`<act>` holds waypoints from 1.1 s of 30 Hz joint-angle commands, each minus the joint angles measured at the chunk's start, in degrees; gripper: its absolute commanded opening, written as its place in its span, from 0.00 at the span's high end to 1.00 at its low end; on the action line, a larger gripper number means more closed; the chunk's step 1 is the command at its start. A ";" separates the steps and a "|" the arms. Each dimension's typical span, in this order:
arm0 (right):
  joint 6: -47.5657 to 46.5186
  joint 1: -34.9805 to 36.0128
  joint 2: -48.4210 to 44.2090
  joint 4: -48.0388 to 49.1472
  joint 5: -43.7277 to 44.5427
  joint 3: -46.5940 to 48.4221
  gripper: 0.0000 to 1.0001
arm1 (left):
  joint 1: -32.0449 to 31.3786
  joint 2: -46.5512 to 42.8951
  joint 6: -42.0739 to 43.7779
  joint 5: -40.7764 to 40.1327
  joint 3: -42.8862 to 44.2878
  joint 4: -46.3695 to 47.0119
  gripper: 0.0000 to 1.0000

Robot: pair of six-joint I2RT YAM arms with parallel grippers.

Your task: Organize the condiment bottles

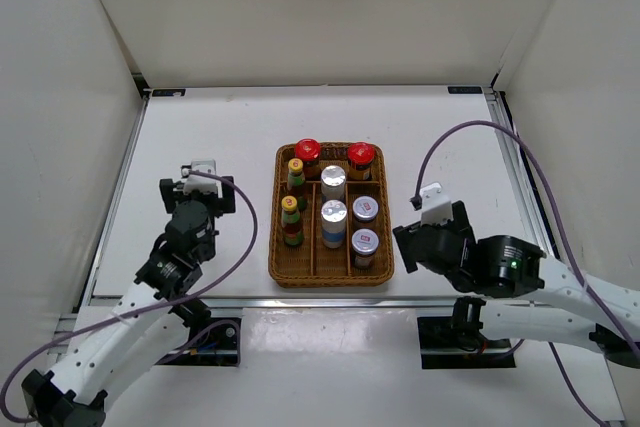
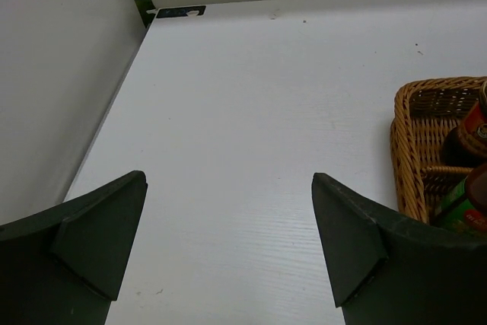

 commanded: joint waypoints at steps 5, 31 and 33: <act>-1.19 -0.26 2.92 0.62 -4.01 1.51 0.01 | 1.54 -7.36 -2.30 -0.44 -2.28 4.08 0.00; -1.19 -0.26 -2.97 1.67 -6.13 0.45 0.01 | 1.54 -8.25 -3.43 7.70 -3.52 3.30 0.00; -1.19 -0.26 -2.97 1.67 -6.74 0.45 0.01 | 3.12 -5.35 -4.92 8.32 -2.90 2.24 0.00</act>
